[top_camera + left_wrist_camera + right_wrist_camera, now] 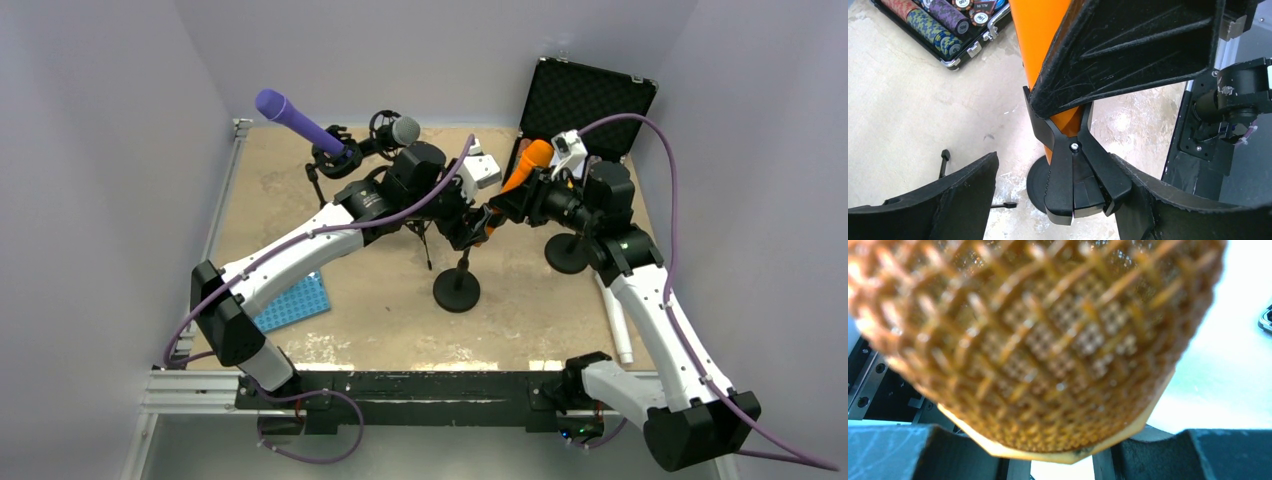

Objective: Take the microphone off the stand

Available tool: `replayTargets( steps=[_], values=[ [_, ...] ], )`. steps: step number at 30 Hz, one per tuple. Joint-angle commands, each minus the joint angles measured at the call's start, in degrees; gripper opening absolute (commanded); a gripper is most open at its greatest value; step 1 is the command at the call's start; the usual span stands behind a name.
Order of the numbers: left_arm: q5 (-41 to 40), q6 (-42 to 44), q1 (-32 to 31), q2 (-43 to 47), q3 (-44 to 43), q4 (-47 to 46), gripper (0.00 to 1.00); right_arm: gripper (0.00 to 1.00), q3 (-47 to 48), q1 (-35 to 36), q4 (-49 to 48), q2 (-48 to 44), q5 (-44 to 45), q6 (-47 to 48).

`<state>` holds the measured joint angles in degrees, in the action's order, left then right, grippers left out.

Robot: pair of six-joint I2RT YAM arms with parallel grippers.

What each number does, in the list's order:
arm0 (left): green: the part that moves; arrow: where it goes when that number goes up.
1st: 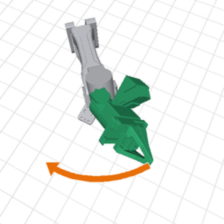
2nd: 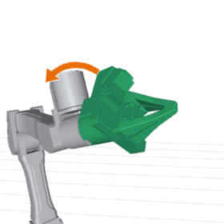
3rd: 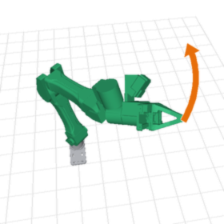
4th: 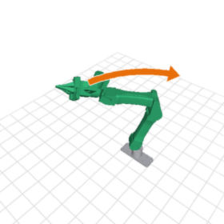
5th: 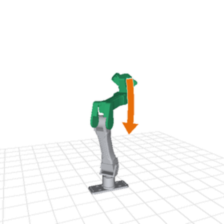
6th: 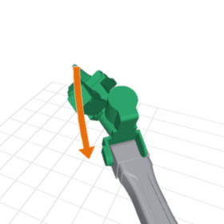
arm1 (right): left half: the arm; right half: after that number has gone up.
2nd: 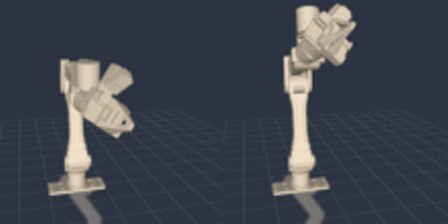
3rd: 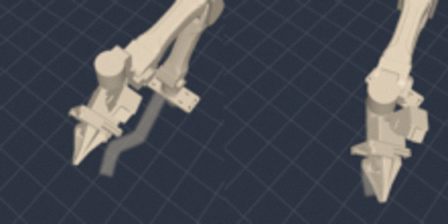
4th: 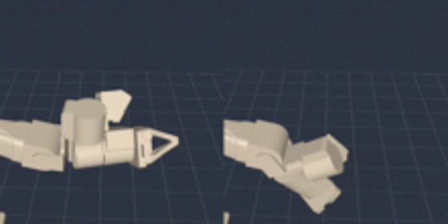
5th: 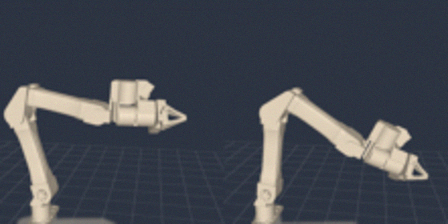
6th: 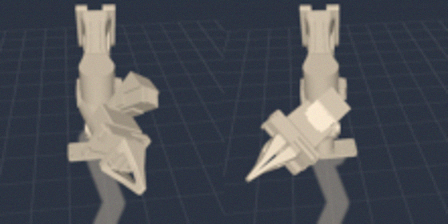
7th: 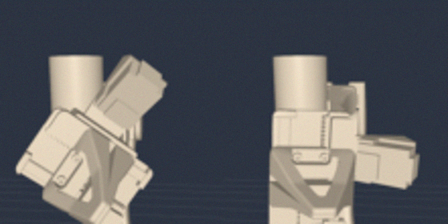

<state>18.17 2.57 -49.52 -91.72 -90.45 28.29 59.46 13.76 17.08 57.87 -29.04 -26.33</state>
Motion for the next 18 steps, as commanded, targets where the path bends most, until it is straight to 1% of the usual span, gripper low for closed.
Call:
replayTargets(
  steps=[1,6,8,12,14,15,16,17,18],
  values=[
    [-1.45,-2.03,-0.05,0.95,-2.57,-1.84,0.83,0.00,0.57,-0.25,-1.22,0.32,1.88,0.66],
    [-1.47,-2.04,-0.05,0.86,-3.85,-2.03,0.85,0.00,0.91,-0.31,-1.14,0.72,2.18,0.75],
    [-1.33,-3.74,-0.05,0.80,-4.01,-2.05,0.85,0.00,0.96,-0.27,-1.24,0.82,2.06,0.75],
    [-0.88,-3.79,-0.10,0.68,-3.67,-1.71,0.83,0.00,1.17,-0.31,-1.20,1.02,2.19,0.58],
    [-0.06,-3.28,-0.05,0.65,-3.37,-1.60,0.78,0.00,1.42,-0.30,-1.10,1.11,2.25,0.66],
    [0.58,-2.95,-0.05,0.62,-3.40,-1.41,0.71,0.00,1.45,-0.31,-1.06,1.14,2.23,0.74],
    [1.30,-2.85,-0.05,0.36,-3.41,-1.18,0.64,0.00,1.52,-0.31,-1.05,1.26,2.23,0.83],
    [1.94,-2.81,-0.05,0.27,-3.35,-1.06,0.54,0.00,1.53,-0.31,-0.93,1.28,2.23,0.84],
    [2.36,-2.83,-0.03,0.23,-3.28,-0.97,0.41,0.00,1.55,-0.31,-0.86,1.26,2.24,0.84]
  ],
)
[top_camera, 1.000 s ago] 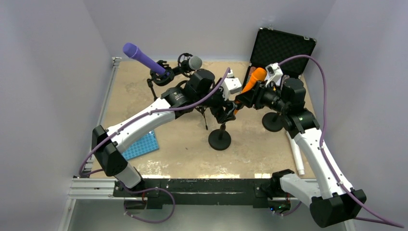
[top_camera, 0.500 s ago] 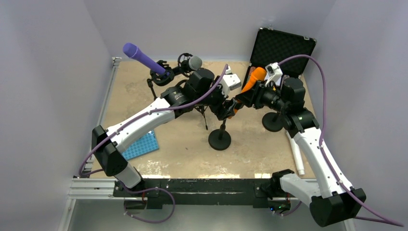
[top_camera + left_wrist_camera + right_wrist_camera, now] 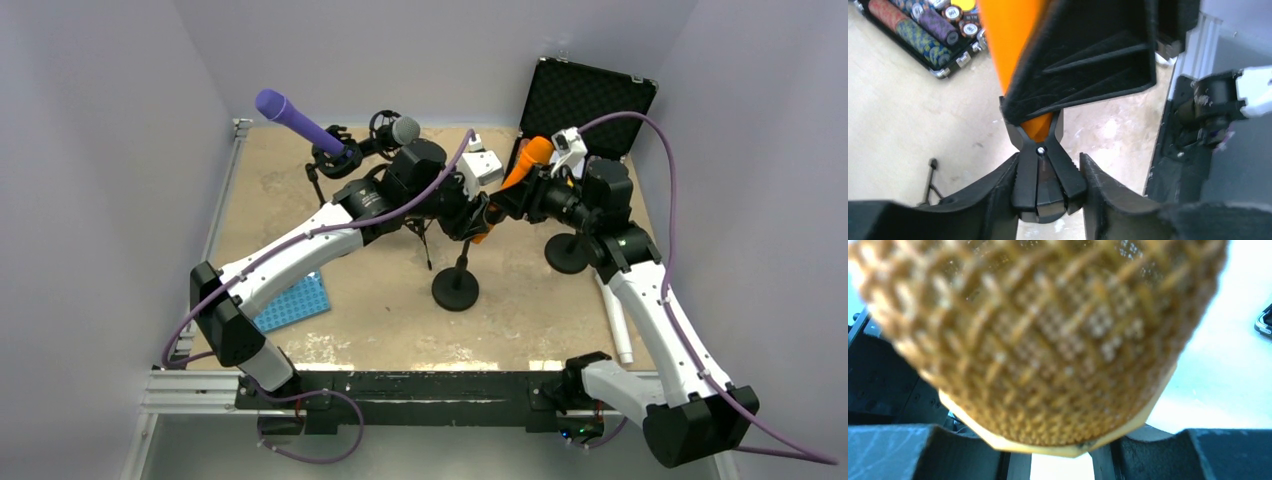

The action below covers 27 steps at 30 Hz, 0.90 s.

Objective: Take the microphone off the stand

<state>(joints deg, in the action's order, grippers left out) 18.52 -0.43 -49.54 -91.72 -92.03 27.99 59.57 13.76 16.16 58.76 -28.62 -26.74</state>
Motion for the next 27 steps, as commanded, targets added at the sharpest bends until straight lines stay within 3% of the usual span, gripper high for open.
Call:
replayTargets(
  steps=[1,3,4,10,21,27],
  values=[
    [2.30,0.16,-0.03,0.31,-1.56,-0.72,0.30,0.00,1.45,-0.31,0.19,0.39,1.93,1.32],
    [2.67,1.95,-0.03,0.53,-1.05,-0.99,0.03,0.00,1.64,-0.27,0.44,0.39,1.91,1.48],
    [2.33,2.16,-0.01,0.66,-0.72,-1.03,0.00,0.00,1.84,-0.31,0.57,0.43,2.02,1.62],
    [3.84,3.23,0.01,0.65,0.45,0.86,0.00,0.00,6.60,-0.39,2.29,1.36,2.26,2.70],
    [4.55,2.99,0.01,1.46,2.64,1.30,0.00,0.00,28.34,-1.48,5.97,3.41,4.42,8.54],
    [4.24,3.50,0.05,1.40,2.88,0.97,0.00,0.00,30.12,-2.83,10.66,0.03,8.60,15.89]
  ],
)
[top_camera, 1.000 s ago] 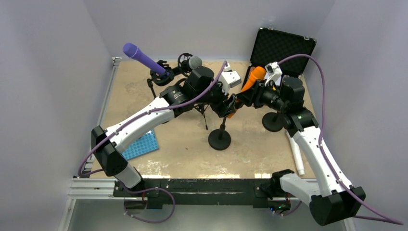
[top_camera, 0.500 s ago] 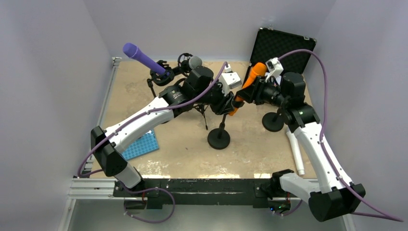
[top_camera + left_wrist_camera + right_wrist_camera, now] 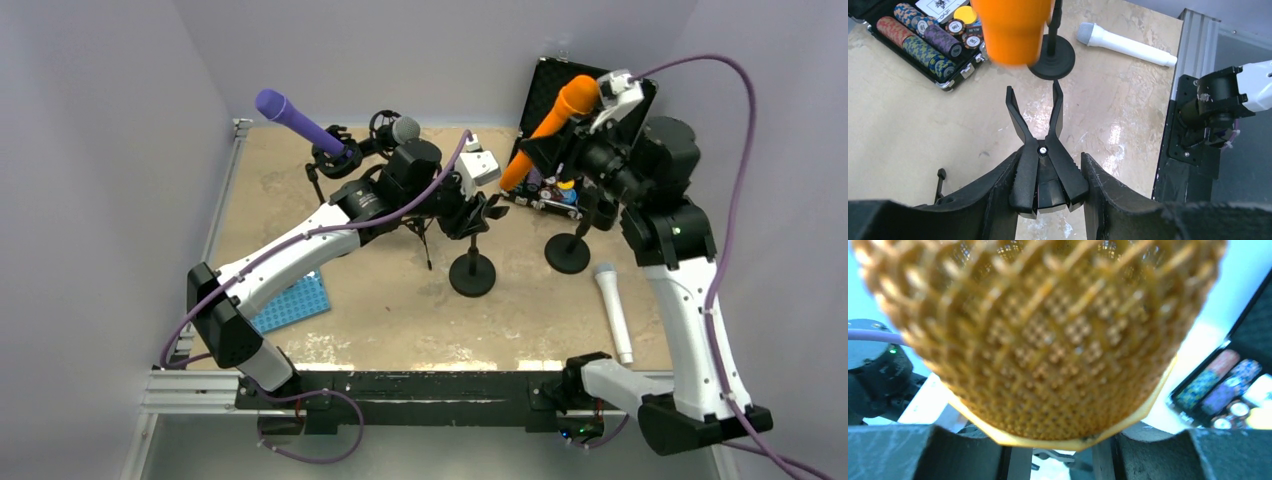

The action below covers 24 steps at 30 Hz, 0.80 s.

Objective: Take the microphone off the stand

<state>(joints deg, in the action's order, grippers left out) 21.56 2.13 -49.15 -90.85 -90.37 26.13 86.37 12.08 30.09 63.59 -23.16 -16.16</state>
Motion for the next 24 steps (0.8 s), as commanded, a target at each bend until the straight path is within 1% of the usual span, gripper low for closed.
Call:
replayTargets(
  steps=[1,6,9,12,16,20,24],
  values=[
    [1.13,1.01,-0.38,0.61,1.35,2.68,0.00,0.00,2.35,-1.64,-3.01,-5.65,3.40,5.76],
    [0.55,0.99,-0.36,0.39,0.88,1.74,0.00,0.00,0.26,-3.60,2.75,-8.05,4.02,8.94],
    [0.61,1.12,-0.37,-0.53,-0.78,1.73,0.00,0.00,0.03,-4.31,10.07,-9.30,3.57,14.61],
    [0.97,0.75,-0.34,-1.65,-2.49,1.73,0.00,0.00,-2.13,-5.51,18.81,-10.60,4.70,21.19],
    [1.32,0.21,-0.34,-2.06,-3.14,1.55,0.00,0.00,-7.42,-8.20,29.16,-13.49,2.21,30.19],
    [1.89,-0.59,-0.35,-1.80,-2.89,1.46,0.00,0.00,-15.02,-8.30,34.92,-17.64,1.28,41.13],
    [1.78,-1.18,-0.35,-1.26,-2.33,0.43,0.00,0.00,-21.62,-8.30,38.25,-17.96,3.58,44.99]
  ],
)
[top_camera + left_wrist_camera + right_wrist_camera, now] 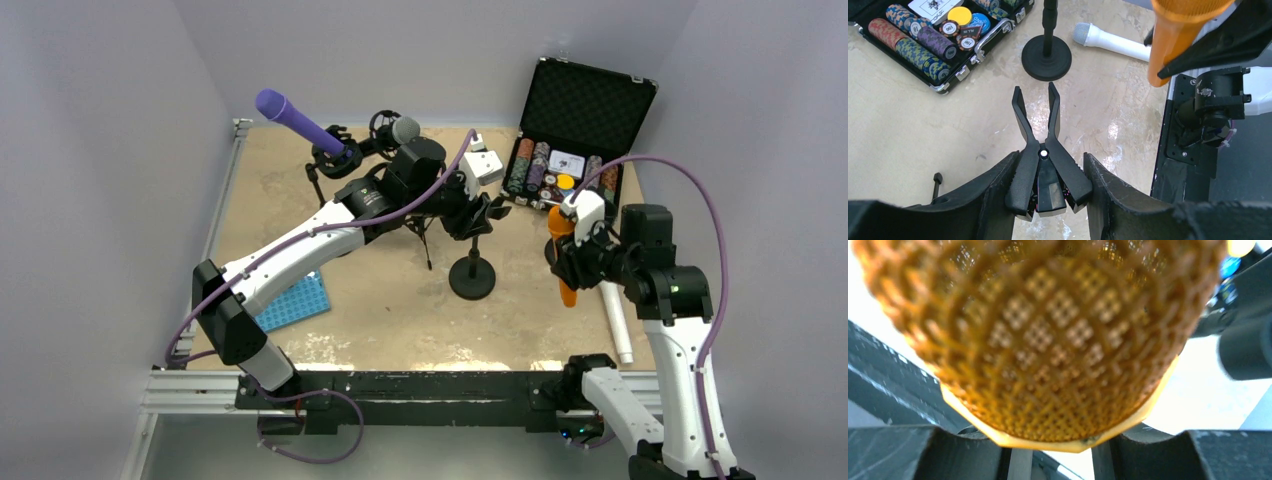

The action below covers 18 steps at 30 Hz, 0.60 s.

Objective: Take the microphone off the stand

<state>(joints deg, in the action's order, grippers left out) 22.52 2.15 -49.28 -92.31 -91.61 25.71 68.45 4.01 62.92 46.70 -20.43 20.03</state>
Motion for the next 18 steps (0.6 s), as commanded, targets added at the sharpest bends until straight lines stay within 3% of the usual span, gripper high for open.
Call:
replayTargets(
  steps=[1,10,18],
  values=[
    [0.77,-1.14,-0.21,0.46,-0.96,0.69,0.00,0.00,-5.47,-0.23,5.13,-1.01,1.74,9.10],
    [0.94,-1.63,-0.24,2.03,0.19,-0.27,0.00,0.00,-23.89,-0.28,-7.18,0.52,16.04,11.21],
    [0.77,-1.63,-0.21,3.23,1.08,-0.60,0.00,0.00,-31.83,-0.24,-17.65,13.16,23.78,7.88]
  ],
)
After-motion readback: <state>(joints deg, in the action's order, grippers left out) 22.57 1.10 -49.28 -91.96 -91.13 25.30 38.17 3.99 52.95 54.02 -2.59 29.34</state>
